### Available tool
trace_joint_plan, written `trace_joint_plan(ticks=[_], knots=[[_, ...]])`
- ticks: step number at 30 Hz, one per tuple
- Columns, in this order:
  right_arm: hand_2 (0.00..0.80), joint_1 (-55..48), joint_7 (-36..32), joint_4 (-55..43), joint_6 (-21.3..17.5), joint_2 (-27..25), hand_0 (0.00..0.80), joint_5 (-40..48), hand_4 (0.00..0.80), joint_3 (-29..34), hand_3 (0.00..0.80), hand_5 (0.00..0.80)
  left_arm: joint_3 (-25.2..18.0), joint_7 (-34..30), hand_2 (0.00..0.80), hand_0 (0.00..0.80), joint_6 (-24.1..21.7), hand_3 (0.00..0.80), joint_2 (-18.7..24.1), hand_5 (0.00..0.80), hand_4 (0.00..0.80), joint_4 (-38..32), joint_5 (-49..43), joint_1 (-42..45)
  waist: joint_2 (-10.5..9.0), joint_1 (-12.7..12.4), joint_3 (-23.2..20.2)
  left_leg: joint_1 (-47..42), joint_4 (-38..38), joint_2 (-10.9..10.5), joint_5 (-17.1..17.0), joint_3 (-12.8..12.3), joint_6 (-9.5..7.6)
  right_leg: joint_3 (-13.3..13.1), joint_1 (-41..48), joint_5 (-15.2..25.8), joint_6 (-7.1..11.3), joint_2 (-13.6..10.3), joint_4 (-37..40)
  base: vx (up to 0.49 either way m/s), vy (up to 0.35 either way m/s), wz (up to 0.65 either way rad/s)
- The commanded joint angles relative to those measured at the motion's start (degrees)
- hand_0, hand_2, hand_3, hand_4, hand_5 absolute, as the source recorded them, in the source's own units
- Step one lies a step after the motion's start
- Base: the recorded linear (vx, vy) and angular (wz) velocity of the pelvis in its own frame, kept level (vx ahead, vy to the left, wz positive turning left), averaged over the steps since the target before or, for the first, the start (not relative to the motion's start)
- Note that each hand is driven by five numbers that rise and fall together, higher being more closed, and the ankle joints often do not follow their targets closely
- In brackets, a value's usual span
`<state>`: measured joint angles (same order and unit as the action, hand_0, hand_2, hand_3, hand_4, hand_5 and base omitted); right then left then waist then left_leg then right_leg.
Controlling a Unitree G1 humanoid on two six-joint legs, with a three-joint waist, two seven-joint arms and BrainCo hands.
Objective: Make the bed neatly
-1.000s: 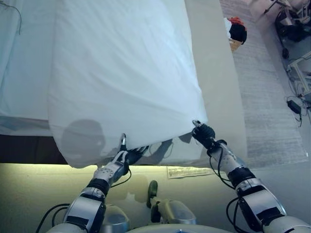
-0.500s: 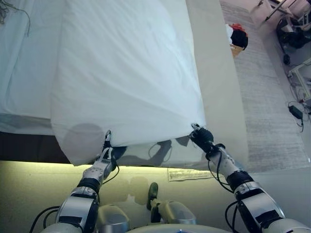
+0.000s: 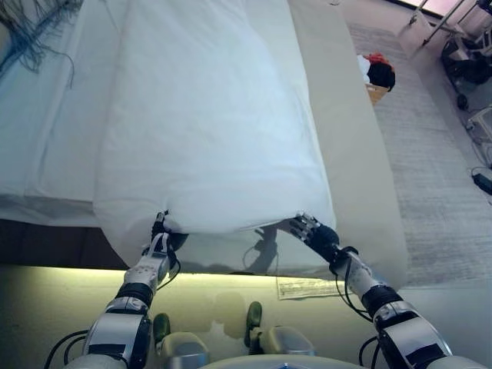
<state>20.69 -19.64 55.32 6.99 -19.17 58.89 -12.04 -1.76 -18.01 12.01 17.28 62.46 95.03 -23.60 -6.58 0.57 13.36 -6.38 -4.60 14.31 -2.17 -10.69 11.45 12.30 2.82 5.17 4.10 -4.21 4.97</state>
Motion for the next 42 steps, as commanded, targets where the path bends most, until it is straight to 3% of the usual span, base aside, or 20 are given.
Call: trace_joint_plan(ticks=[1,4,8,13,17,19,21,24,25,26,28,30,32,34,36,38,40,42], knots=[[0.0,1.5,-1.2,4.5,2.6,-4.4,0.0,-2.2,0.0,3.5,0.0,0.0,-2.2,-5.2,0.8,0.8,-0.4,0.8,1.9,0.8,0.8,4.5,-1.8,-4.2,0.72,-2.0,-2.4,3.7,0.0,1.9,-1.1,3.8,-0.64,2.4,1.7,-4.6,6.15,-5.2,-2.8,0.014,0.182,0.05],[0.0,0.8,-2.8,9.5,9.1,-4.6,0.0,-4.8,0.0,3.6,0.0,0.0,-3.7,-6.5,0.8,0.8,-0.6,0.8,2.6,0.8,0.8,6.8,-3.0,-3.1,1.52,-2.6,-3.0,3.4,-0.2,1.1,-0.8,4.2,-0.78,2.9,2.2,-4.6,6.32,-5.9,-2.4,0.02,0.218,0.05],[0.0,0.2,-3.8,13.9,12.7,-5.2,0.0,-7.7,0.0,4.7,0.0,0.0,-6.3,-8.7,0.8,0.8,-1.4,0.8,3.0,0.8,0.8,8.5,-2.5,-1.2,2.69,-3.2,-3.7,2.7,-0.1,-0.2,-0.2,4.5,-0.95,3.1,3.2,-4.5,6.57,-7.1,-1.2,-0.001,0.286,0.1],[0.0,-1.9,-4.2,16.4,13.7,-5.8,0.0,-10.2,0.0,7.6,0.0,0.0,-9.8,-11.0,0.8,0.8,-1.9,0.8,3.3,0.8,0.8,8.8,-4.7,1.8,4.34,-3.8,-4.8,1.9,2.9,-2.8,2.4,4.0,-1.55,2.7,4.6,-3.9,7.92,-10.4,-0.3,-0.036,0.363,0.02],[0.0,-5.1,-5.5,17.6,12.6,-6.6,0.0,-11.9,0.0,10.5,0.0,0.0,-13.0,-13.0,0.8,0.8,-0.7,0.8,5.9,0.8,0.8,9.4,-8.0,6.1,5.62,-4.0,-5.7,1.3,6.3,-7.1,5.9,2.5,-3.96,1.7,5.3,-2.0,10.48,-14.3,-0.2,-0.096,0.388,-0.01],[0.0,-5.6,-5.6,18.3,12.2,-7.2,0.0,-12.3,0.0,11.8,0.0,0.0,-14.8,-13.6,0.8,0.8,-0.2,0.8,8.0,0.8,0.8,9.4,-8.0,8.6,6.6,-4.4,-5.8,0.3,5.7,-9.2,6.5,0.1,-4.67,4.3,4.2,1.0,10.9,-16.2,-0.5,-0.183,0.359,-0.15],[0.0,-5.4,-4.9,18.3,12.3,-7.1,0.0,-11.7,0.0,12.5,0.0,0.0,-17.7,-13.4,0.8,0.8,0.7,0.8,9.8,0.8,0.8,8.9,-8.7,10.8,7.53,-5.1,-5.5,-0.7,5.2,-10.4,6.7,-2.0,-5.83,6.6,2.8,0.0,10.69,-16.7,-5.7,-0.225,0.328,-0.39],[0.0,-5.5,-4.8,18.0,11.5,-7.3,0.0,-8.8,0.0,12.0,0.0,0.0,-20.5,-14.2,0.8,0.8,0.3,0.8,12.3,0.8,0.8,10.3,-9.1,13.5,9.01,-5.5,-5.6,1.0,5.3,-12.6,6.0,-0.8,-8.78,5.3,-0.1,-6.3,7.74,-10.8,-21.3,-0.244,0.26,-0.17],[0.0,-5.5,-5.0,17.8,11.0,-7.2,0.0,-8.5,0.0,11.9,0.0,0.0,-20.8,-14.1,0.8,0.8,0.0,0.8,12.6,0.8,0.8,10.3,-8.6,14.0,8.98,-5.6,-5.7,1.6,5.5,-13.2,6.1,-0.6,-9.33,4.9,-1.0,-7.6,7.06,-9.6,-23.8,-0.204,0.156,-0.04],[0.0,-5.4,-5.5,17.7,10.5,-7.2,0.0,-8.5,0.0,12.0,0.0,0.0,-21.4,-13.3,0.8,0.8,-0.4,0.8,13.2,0.8,0.8,10.3,-8.2,14.3,8.99,-5.6,-5.8,2.2,5.4,-14.1,6.0,0.0,-10.06,3.9,-1.5,-9.0,6.58,-6.7,-26.5,-0.196,0.101,0.0],[0.0,-5.4,-6.0,18.1,8.9,-7.5,0.0,-8.2,0.0,12.7,0.0,0.0,-22.6,-10.9,0.8,0.8,-1.3,0.8,13.9,0.8,0.8,9.9,-6.9,14.8,7.62,-5.8,-6.0,4.6,6.0,-17.6,5.5,3.0,-10.93,0.6,-1.1,-9.8,5.46,-0.4,-26.7,-0.228,0.069,0.31],[0.0,-3.6,-5.5,18.1,8.7,-8.0,0.0,-7.5,0.0,12.6,0.0,0.0,-23.4,-7.9,0.8,0.8,-2.3,0.8,14.2,0.8,0.8,8.6,-4.6,15.0,7.22,-7.0,-6.1,7.6,6.7,-19.4,4.5,5.0,-10.95,0.4,-0.4,-10.8,3.7,2.0,-23.4,-0.252,0.035,0.64],[0.0,-1.4,-5.2,18.1,9.3,-8.7,0.0,-7.1,0.0,12.2,0.0,0.0,-24.5,-6.2,0.8,0.8,-2.3,0.8,14.0,0.8,0.8,7.5,-3.5,15.3,7.56,-8.2,-5.7,10.4,6.7,-19.7,2.1,6.1,-9.24,0.9,2.0,-15.0,1.15,3.4,-16.8,-0.217,0.004,0.22],[0.0,-0.2,-4.7,17.9,9.9,-9.6,0.0,-7.4,0.0,12.0,0.0,0.0,-25.3,-6.4,0.8,0.8,-1.7,0.8,13.6,0.8,0.8,6.6,-4.3,15.8,7.82,-8.7,-4.7,13.3,5.7,-19.5,-0.9,6.1,-7.69,-0.4,4.0,-15.3,0.31,4.4,-12.3,-0.279,0.015,-0.11],[0.0,-0.1,-5.0,17.5,9.7,-10.6,0.0,-7.6,0.0,11.9,0.0,0.0,-25.4,-6.3,0.8,0.8,-1.6,0.8,13.4,0.8,0.8,4.6,-3.9,15.9,7.84,-9.7,-3.4,16.9,5.5,-19.4,-3.1,8.0,-6.81,-2.2,5.2,-14.3,-0.2,4.5,-9.5,-0.382,0.013,-0.02],[0.0,0.8,-4.7,17.3,9.5,-11.1,0.0,-6.8,0.0,11.6,0.0,0.0,-25.2,-5.9,0.8,0.8,-2.0,0.8,13.5,0.8,0.8,3.1,-3.1,15.2,7.38,-10.1,-2.4,18.2,8.5,-18.2,-1.8,8.1,-6.65,-0.9,4.5,-13.1,-0.57,3.1,-8.1,-0.422,0.044,0.2],[0.0,0.2,-4.6,17.2,9.2,-11.5,0.0,-5.3,0.0,12.7,0.0,0.0,-25.6,-6.0,0.8,0.8,-2.4,0.8,13.5,0.8,0.8,3.3,-3.4,14.6,6.17,-9.0,-2.0,17.4,15.1,-14.7,2.5,5.1,-6.39,2.5,3.4,-12.9,-0.86,0.4,-8.8,-0.357,0.134,0.21],[0.0,-1.4,-5.0,17.2,8.8,-11.6,0.0,-4.5,0.0,14.0,0.0,0.0,-26.0,-5.9,0.8,0.8,-3.1,0.8,13.1,0.8,0.8,3.1,-3.2,14.7,6.02,-7.6,-2.3,14.6,16.6,-11.1,3.6,4.8,-5.83,4.4,2.0,-13.0,-0.84,-1.5,-11.0,-0.247,0.246,0.22]])
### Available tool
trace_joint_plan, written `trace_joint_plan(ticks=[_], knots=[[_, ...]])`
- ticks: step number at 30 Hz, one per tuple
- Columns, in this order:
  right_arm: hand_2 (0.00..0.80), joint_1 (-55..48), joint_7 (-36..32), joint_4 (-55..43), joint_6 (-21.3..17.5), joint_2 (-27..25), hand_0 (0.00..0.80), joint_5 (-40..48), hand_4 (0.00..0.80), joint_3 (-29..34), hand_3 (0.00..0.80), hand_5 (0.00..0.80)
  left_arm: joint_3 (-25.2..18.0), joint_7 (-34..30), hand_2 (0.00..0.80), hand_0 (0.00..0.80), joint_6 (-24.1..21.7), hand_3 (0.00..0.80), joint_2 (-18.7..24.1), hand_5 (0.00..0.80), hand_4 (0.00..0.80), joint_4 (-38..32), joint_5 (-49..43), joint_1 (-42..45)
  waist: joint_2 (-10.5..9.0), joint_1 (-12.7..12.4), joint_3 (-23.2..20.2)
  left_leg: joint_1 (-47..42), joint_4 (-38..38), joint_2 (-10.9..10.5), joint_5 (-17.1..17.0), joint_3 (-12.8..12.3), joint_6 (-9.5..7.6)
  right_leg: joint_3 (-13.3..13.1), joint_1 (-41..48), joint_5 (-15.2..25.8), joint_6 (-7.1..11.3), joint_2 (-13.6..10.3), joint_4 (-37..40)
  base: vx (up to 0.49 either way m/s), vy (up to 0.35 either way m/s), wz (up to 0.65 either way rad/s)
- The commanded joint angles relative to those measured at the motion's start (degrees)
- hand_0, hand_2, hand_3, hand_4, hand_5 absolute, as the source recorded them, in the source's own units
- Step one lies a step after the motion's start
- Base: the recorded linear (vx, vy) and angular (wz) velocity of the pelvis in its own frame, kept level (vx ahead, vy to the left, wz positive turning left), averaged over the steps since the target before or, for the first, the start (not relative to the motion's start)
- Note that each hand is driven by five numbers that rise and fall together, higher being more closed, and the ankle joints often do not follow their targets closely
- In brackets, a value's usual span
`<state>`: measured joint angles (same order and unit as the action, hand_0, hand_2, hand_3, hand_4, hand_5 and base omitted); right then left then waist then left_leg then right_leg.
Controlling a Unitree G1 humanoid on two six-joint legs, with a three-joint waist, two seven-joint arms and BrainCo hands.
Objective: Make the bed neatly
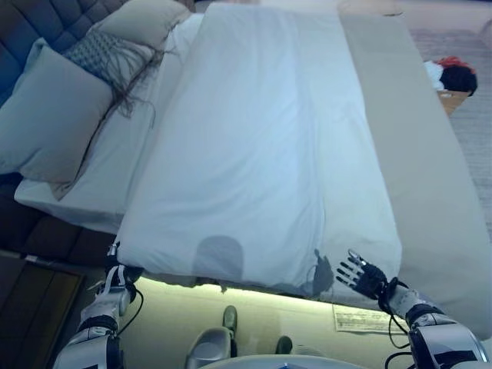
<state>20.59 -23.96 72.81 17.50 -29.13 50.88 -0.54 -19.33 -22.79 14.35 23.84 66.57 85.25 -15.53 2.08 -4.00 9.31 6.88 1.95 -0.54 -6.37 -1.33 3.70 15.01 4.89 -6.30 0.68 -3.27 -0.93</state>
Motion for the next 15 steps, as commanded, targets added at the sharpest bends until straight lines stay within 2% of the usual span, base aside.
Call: trace_joint_plan(ticks=[1,2,5,7,9,15], knots=[[0.0,-2.5,-0.8,-0.3,-2.1,-1.5,0.0,4.1,0.0,3.3,0.0,0.0,-8.7,-1.0,0.8,0.8,-5.8,0.8,6.1,0.8,0.8,-1.2,6.2,6.7,-2.31,-2.1,1.1,-0.9,9.1,6.7,6.9,-4.9,2.62,2.3,-1.0,-1.9,2.54,-3.1,-6.3,-0.171,0.338,0.17],[0.0,-3.9,-0.9,-0.4,-2.2,-1.7,0.0,4.5,0.0,4.2,0.0,0.0,-8.6,-0.9,0.8,0.8,-6.0,0.8,5.7,0.8,0.8,-1.4,5.5,6.9,-1.77,-1.0,0.4,-3.5,7.2,9.4,5.5,-5.3,3.67,2.6,-1.6,-2.9,2.41,-3.7,-8.0,-0.135,0.341,0.0],[0.0,-5.7,-0.3,-0.1,-1.5,-2.7,0.0,6.0,0.0,6.0,0.0,0.0,-7.3,0.7,0.8,0.8,-8.0,0.8,4.2,0.8,0.8,-2.2,5.6,6.0,-0.38,0.6,-0.9,-7.3,1.9,12.9,3.7,-6.4,5.62,3.7,-2.8,-3.3,2.89,-5.6,-10.3,-0.113,0.338,-0.09],[0.0,-7.4,0.5,0.5,-1.3,-3.1,0.0,6.4,0.0,7.8,0.0,0.0,-6.7,2.1,0.8,0.8,-8.8,0.8,3.0,0.8,0.8,-3.4,5.6,5.9,0.38,0.9,-1.1,-9.2,-0.3,12.4,5.0,-6.7,6.16,4.4,-2.4,-3.6,4.06,-7.3,-11.4,-0.038,0.307,0.17],[0.0,-8.6,0.5,0.8,-0.5,-3.3,0.0,5.9,0.0,8.9,0.0,0.0,-7.3,2.1,0.8,0.8,-8.4,0.8,3.7,0.8,0.8,-3.0,6.2,7.0,0.79,1.0,-1.2,-10.5,-0.9,11.4,5.9,-6.3,6.05,4.2,-1.8,-2.1,5.41,-8.7,-10.6,-0.043,0.241,0.26],[0.0,-8.7,-1.1,0.6,-0.4,-3.1,0.0,5.4,0.0,8.5,0.0,0.0,-9.4,5.3,0.8,0.8,-7.2,0.8,6.9,0.8,0.8,-0.3,7.9,9.3,0.83,-0.1,-2.2,-13.0,-3.6,9.0,7.1,-6.4,5.04,5.1,0.9,1.1,7.44,-10.0,-5.3,-0.042,0.164,0.33]])
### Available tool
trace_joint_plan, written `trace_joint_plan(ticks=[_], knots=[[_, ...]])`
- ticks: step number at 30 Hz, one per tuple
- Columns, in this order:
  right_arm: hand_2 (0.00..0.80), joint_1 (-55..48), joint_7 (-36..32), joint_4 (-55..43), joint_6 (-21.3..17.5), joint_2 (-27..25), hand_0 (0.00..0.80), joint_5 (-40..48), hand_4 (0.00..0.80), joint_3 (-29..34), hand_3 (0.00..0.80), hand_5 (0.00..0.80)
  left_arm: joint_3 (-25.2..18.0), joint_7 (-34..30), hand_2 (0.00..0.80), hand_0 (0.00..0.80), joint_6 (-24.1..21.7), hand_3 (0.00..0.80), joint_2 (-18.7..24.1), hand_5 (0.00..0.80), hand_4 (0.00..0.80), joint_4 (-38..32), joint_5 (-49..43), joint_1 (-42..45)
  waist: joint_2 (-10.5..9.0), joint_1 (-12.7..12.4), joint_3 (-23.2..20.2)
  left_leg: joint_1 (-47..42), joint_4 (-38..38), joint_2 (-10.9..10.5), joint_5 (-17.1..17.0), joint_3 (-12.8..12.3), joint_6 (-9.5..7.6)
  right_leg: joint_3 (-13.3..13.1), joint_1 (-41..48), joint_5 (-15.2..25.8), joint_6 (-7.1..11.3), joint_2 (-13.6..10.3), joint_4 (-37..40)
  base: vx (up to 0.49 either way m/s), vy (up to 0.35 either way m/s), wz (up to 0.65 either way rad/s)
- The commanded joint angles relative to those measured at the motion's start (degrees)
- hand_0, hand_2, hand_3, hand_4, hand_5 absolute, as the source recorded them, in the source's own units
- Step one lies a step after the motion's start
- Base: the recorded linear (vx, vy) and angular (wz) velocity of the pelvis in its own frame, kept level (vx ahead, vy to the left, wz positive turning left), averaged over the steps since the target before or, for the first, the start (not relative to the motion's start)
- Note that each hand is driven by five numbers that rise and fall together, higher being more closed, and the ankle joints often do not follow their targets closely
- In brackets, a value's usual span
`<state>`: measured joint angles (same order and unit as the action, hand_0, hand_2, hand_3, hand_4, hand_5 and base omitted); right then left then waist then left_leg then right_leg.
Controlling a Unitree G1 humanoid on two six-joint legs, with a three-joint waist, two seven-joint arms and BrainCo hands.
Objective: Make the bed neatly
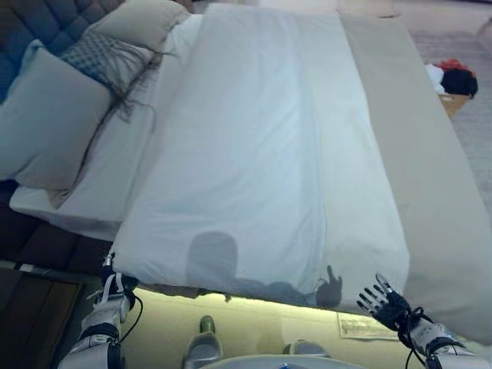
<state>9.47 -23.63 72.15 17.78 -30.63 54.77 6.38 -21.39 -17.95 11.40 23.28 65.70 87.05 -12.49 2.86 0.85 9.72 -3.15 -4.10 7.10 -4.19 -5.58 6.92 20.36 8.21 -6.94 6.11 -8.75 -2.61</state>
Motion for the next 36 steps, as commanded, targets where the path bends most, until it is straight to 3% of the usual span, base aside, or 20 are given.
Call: trace_joint_plan(ticks=[1,6,14,25,26,27,36], knots=[[0.0,2.4,-1.8,1.0,-0.5,-1.6,0.0,1.3,0.0,1.5,0.0,0.0,-7.7,0.8,0.8,0.8,-4.0,0.8,8.0,0.8,0.8,1.1,6.2,6.5,-0.03,-5.0,-2.8,-2.9,2.1,1.1,4.8,-2.1,1.57,-0.3,-2.3,2.4,2.03,-4.5,-2.7,-0.06,0.125,0.37],[0.0,3.1,-2.0,0.8,-0.4,-2.8,0.0,1.9,0.0,0.7,0.0,0.0,-9.2,0.9,0.8,0.8,-1.8,0.8,11.5,0.8,0.8,4.7,5.8,7.2,-0.45,-5.4,-3.4,-3.3,1.5,0.2,5.4,-2.7,0.9,-0.1,-1.2,4.0,2.79,-4.5,0.5,-0.065,0.088,0.13],[0.0,3.6,-1.1,1.4,-0.1,-3.2,0.0,2.1,0.0,0.2,0.0,0.0,-9.0,1.1,0.8,0.8,0.1,0.8,14.6,0.8,0.8,3.6,3.0,6.9,-0.62,-6.5,-3.8,-3.3,2.3,-0.7,6.4,-2.5,0.0,-0.1,-0.1,5.4,3.52,-4.6,2.7,-0.036,0.057,0.02],[0.0,2.7,-1.2,1.4,-0.2,-2.3,0.0,2.5,0.0,1.1,0.0,0.0,-5.6,3.1,0.8,0.8,0.7,0.8,11.5,0.8,0.8,-0.8,1.3,6.0,-1.2,-6.6,-2.8,-2.7,3.3,-1.5,7.4,-3.5,-0.96,-0.6,-0.5,7.1,4.57,-5.4,4.4,-0.011,0.021,0.01],[0.0,2.6,-1.2,1.6,-0.2,-2.1,0.0,2.3,0.0,1.4,0.0,0.0,-5.7,3.2,0.662,0.662,1.0,0.662,11.1,0.662,0.662,-0.5,0.7,6.3,-1.28,-6.6,-2.8,-2.8,3.2,-1.5,7.4,-3.6,-1.03,-0.7,-0.4,7.3,4.66,-5.4,4.6,0.0,0.0,0.0],[0.0,2.4,-1.1,1.8,-0.2,-2.1,0.0,2.1,0.0,1.6,0.0,0.0,-5.8,3.1,0.0,0.0,1.7,0.0,10.6,0.0,0.0,-0.3,0.3,6.5,-1.39,-6.6,-2.9,-3.0,2.9,-1.6,7.4,-3.8,-1.1,-0.7,-0.4,7.4,4.72,-5.4,4.9,0.031,0.026,0.0],[0.0,1.2,-0.8,1.9,-0.3,-0.7,0.0,1.8,0.0,3.3,0.0,0.0,-4.0,-0.5,0.0,0.0,5.4,0.0,4.8,0.0,0.0,1.6,-8.3,10.5,-2.51,-7.4,-2.5,-3.2,3.1,-1.7,7.8,-4.1,-1.52,-0.8,-0.2,7.6,4.71,-5.4,5.1,0.006,-0.001,0.01]])
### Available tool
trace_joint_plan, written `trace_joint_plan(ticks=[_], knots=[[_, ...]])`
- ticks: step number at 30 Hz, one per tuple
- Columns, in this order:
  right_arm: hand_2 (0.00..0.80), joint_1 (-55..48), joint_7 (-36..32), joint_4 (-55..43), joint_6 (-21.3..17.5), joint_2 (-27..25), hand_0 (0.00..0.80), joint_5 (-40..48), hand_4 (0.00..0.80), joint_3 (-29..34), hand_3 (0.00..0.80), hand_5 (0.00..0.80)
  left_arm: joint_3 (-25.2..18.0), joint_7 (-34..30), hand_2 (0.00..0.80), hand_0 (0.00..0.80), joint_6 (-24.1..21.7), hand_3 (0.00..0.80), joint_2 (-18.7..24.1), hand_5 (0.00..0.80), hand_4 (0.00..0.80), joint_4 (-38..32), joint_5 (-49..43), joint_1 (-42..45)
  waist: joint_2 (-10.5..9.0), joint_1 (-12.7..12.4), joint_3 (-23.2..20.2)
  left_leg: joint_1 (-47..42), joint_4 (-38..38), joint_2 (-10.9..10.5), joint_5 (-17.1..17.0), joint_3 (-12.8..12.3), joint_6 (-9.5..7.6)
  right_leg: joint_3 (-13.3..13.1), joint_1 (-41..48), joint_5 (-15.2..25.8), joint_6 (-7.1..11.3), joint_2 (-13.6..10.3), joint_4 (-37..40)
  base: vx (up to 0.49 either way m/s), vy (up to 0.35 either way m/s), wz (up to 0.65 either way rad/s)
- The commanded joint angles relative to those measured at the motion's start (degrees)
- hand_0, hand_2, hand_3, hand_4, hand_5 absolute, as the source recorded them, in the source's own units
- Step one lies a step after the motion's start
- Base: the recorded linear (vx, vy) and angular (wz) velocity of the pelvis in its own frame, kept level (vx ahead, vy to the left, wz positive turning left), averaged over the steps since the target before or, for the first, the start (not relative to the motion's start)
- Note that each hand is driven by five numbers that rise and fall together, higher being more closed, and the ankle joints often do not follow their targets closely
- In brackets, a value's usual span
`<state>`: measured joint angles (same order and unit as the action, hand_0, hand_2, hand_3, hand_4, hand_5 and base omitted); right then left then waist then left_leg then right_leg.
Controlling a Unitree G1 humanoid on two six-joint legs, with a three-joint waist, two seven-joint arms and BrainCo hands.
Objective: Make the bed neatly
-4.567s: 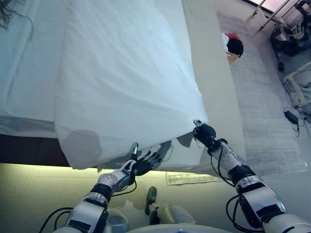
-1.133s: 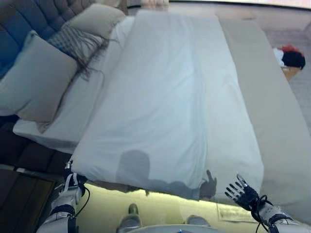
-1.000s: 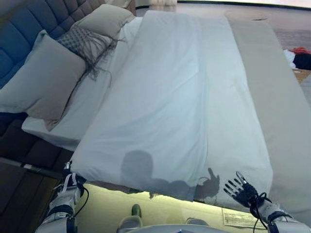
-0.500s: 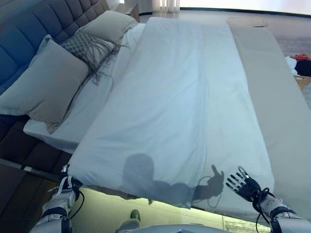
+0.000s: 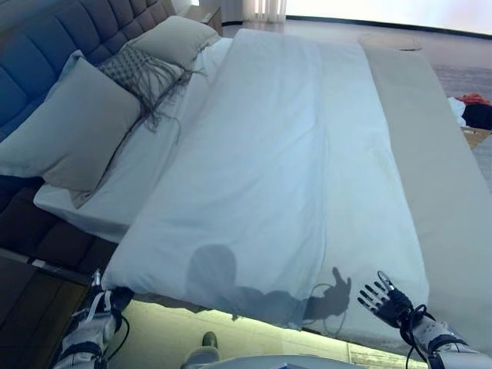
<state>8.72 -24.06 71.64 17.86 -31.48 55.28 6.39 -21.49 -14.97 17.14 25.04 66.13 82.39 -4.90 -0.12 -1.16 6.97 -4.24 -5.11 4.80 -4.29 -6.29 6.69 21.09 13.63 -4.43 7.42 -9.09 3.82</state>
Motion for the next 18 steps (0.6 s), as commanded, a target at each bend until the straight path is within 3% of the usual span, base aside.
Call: trace_joint_plan(ticks=[1,12,18], knots=[[0.0,1.9,-0.4,2.3,-0.4,0.1,0.0,1.4,0.0,3.4,0.0,0.0,-3.7,-4.6,0.0,0.0,0.3,0.0,2.6,0.0,0.0,1.8,-5.4,3.5,0.37,-5.6,0.3,-2.1,4.3,0.6,8.0,-3.5,-1.35,-1.5,-5.5,5.1,3.4,-5.1,-1.4,0.029,-0.007,0.04],[0.0,0.7,-1.0,2.5,0.0,0.3,0.0,2.1,0.0,5.3,0.0,0.0,-1.2,-19.1,0.0,0.0,8.2,0.0,0.3,0.0,0.0,7.3,-20.3,11.1,-0.22,-7.8,1.7,-1.5,5.0,0.5,8.3,-2.8,-1.92,-0.9,-5.6,5.5,3.55,-5.3,-1.8,0.01,-0.005,0.06],[0.0,0.3,-1.0,1.4,0.0,1.1,0.0,2.1,0.0,4.0,0.0,0.0,5.0,-32.5,0.0,0.0,12.0,0.0,0.1,0.0,0.0,0.8,-21.8,10.6,0.09,-7.6,2.0,-1.6,5.0,0.6,8.3,-2.8,-1.96,-0.8,-5.7,5.6,3.6,-5.5,-2.2,0.003,0.007,0.19]])
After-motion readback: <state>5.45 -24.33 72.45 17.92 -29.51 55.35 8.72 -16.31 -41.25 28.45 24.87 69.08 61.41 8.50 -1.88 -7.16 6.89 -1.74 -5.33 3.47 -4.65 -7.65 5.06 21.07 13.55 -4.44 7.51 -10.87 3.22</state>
